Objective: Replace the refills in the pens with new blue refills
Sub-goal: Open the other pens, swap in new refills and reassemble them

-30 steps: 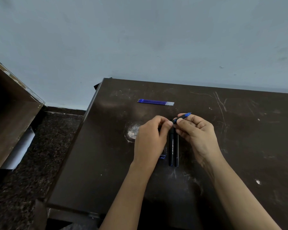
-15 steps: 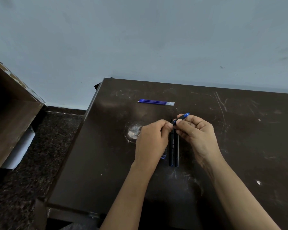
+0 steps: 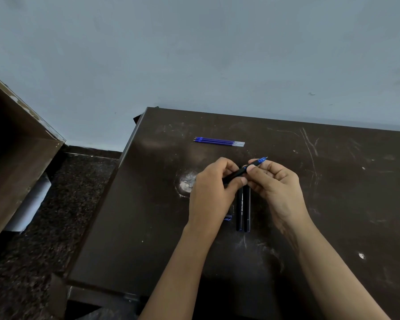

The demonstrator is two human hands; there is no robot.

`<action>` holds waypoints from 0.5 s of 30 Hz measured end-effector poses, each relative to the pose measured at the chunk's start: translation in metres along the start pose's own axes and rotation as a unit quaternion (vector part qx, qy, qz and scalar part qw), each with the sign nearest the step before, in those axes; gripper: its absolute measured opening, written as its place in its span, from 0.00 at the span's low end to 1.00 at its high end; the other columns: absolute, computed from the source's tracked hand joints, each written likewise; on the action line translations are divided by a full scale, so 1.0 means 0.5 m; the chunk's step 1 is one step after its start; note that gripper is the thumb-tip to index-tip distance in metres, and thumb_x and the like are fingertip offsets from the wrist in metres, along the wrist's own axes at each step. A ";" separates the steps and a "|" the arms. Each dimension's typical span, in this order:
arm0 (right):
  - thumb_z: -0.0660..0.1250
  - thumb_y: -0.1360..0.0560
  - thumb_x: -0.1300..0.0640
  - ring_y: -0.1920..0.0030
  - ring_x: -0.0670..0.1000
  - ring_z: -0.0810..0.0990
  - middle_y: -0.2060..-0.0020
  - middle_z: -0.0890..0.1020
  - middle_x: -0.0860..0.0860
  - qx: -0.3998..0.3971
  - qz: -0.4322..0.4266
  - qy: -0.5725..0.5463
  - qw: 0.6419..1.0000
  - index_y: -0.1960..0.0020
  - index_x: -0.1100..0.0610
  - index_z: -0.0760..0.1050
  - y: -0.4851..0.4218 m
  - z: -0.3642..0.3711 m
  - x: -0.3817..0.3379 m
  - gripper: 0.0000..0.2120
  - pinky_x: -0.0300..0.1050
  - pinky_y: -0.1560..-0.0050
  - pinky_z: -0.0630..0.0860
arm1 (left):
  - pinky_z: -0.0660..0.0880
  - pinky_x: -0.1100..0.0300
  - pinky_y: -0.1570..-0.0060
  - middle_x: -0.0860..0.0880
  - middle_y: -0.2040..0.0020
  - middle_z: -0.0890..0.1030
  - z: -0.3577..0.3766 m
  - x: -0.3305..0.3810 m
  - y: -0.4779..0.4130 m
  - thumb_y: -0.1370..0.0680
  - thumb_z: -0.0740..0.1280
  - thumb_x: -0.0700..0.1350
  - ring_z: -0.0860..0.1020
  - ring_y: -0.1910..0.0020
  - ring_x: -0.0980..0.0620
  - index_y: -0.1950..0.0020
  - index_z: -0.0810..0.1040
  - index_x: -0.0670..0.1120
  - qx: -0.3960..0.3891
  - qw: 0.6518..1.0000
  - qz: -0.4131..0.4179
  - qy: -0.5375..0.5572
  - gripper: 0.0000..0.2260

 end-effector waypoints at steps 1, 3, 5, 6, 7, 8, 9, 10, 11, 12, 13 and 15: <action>0.68 0.26 0.64 0.59 0.50 0.81 0.66 0.82 0.52 0.000 -0.002 0.002 1.000 0.51 0.62 0.80 -0.001 0.001 0.000 0.05 0.48 0.49 0.77 | 0.74 0.67 0.57 0.55 0.57 0.82 0.002 0.000 0.001 0.24 0.67 0.50 0.79 0.56 0.60 0.51 0.78 0.50 -0.003 1.000 -0.002 0.006 0.05; 0.68 0.26 0.64 0.59 0.50 0.81 0.65 0.83 0.52 0.000 -0.005 0.009 1.000 0.52 0.61 0.81 -0.001 0.001 -0.001 0.05 0.48 0.49 0.77 | 0.71 0.67 0.63 0.54 0.61 0.82 0.007 -0.001 0.001 0.20 0.60 0.51 0.79 0.61 0.59 0.50 0.79 0.49 -0.017 1.000 -0.009 -0.010 0.10; 0.68 0.26 0.64 0.59 0.51 0.82 0.64 0.83 0.53 -0.001 -0.005 0.013 1.000 0.52 0.61 0.80 -0.002 -0.001 0.000 0.05 0.47 0.50 0.77 | 0.68 0.67 0.66 0.54 0.63 0.81 0.009 -0.001 0.000 0.19 0.59 0.50 0.77 0.64 0.58 0.51 0.80 0.49 -0.027 0.999 0.001 -0.043 0.11; 0.68 0.27 0.64 0.59 0.51 0.81 0.63 0.83 0.54 -0.001 -0.004 0.016 1.000 0.52 0.61 0.80 -0.001 -0.001 0.001 0.05 0.47 0.50 0.77 | 0.68 0.68 0.66 0.54 0.63 0.81 0.009 0.000 0.000 0.20 0.60 0.49 0.77 0.64 0.59 0.52 0.80 0.49 -0.027 0.998 0.007 -0.050 0.10; 0.68 0.27 0.64 0.58 0.51 0.81 0.63 0.83 0.54 -0.002 -0.003 0.018 1.000 0.52 0.61 0.81 -0.001 -0.001 0.002 0.05 0.48 0.49 0.77 | 0.69 0.68 0.65 0.55 0.63 0.80 0.009 -0.001 0.000 0.20 0.62 0.48 0.77 0.64 0.59 0.52 0.80 0.49 -0.025 0.998 0.009 -0.049 0.08; 0.69 0.27 0.63 0.58 0.51 0.81 0.63 0.83 0.54 -0.002 -0.003 0.021 1.000 0.52 0.60 0.81 -0.001 -0.001 0.003 0.04 0.48 0.49 0.77 | 0.70 0.68 0.63 0.55 0.62 0.80 0.009 -0.002 -0.001 0.21 0.64 0.48 0.77 0.63 0.59 0.52 0.79 0.49 -0.023 0.999 0.005 -0.039 0.06; 0.69 0.27 0.63 0.59 0.51 0.80 0.64 0.82 0.54 -0.002 -0.003 0.022 1.000 0.53 0.60 0.81 -0.001 0.000 0.003 0.04 0.48 0.50 0.77 | 0.73 0.67 0.61 0.55 0.60 0.81 0.008 -0.003 -0.001 0.22 0.66 0.47 0.78 0.61 0.59 0.52 0.78 0.49 -0.019 1.000 -0.001 -0.025 0.04; 0.69 0.27 0.63 0.60 0.51 0.80 0.64 0.82 0.54 -0.002 -0.004 0.022 1.000 0.53 0.60 0.81 -0.001 0.001 0.004 0.04 0.48 0.50 0.77 | 0.75 0.65 0.58 0.55 0.58 0.81 0.008 -0.005 -0.002 0.23 0.67 0.47 0.79 0.58 0.59 0.52 0.78 0.49 -0.013 1.000 -0.004 -0.014 0.03; 0.69 0.27 0.62 0.60 0.50 0.79 0.65 0.82 0.53 -0.001 -0.004 0.020 1.000 0.53 0.60 0.81 0.000 0.001 0.004 0.04 0.47 0.50 0.77 | 0.76 0.63 0.56 0.54 0.57 0.81 0.007 -0.007 -0.002 0.24 0.67 0.47 0.79 0.57 0.58 0.52 0.77 0.50 -0.008 1.000 -0.006 -0.007 0.03; 0.69 0.27 0.62 0.60 0.50 0.79 0.66 0.81 0.52 -0.001 -0.004 0.018 1.000 0.53 0.59 0.81 0.000 0.002 0.004 0.04 0.47 0.51 0.77 | 0.76 0.62 0.56 0.54 0.56 0.81 0.008 -0.008 -0.002 0.23 0.67 0.48 0.79 0.56 0.58 0.51 0.77 0.50 -0.010 1.000 -0.004 -0.004 0.03; 0.69 0.27 0.62 0.61 0.49 0.79 0.67 0.81 0.51 0.000 -0.006 0.018 1.000 0.54 0.59 0.81 0.000 0.003 0.003 0.03 0.46 0.51 0.78 | 0.76 0.62 0.56 0.53 0.56 0.81 0.010 -0.007 -0.001 0.22 0.65 0.48 0.79 0.57 0.58 0.50 0.77 0.49 -0.020 1.000 -0.001 -0.004 0.04; 0.69 0.27 0.62 0.63 0.48 0.80 0.69 0.81 0.49 0.000 -0.008 0.020 1.000 0.55 0.60 0.80 -0.001 0.002 0.001 0.02 0.45 0.53 0.78 | 0.76 0.60 0.57 0.52 0.57 0.81 0.020 -0.002 0.002 0.19 0.59 0.48 0.79 0.58 0.58 0.47 0.77 0.48 -0.056 0.998 0.011 -0.027 0.09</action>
Point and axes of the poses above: each hand's wrist, its own y-axis away from the middle knuckle, its own z-axis out of the palm, x = y × z, the point moved 5 cm from there along -y, towards the middle knuckle
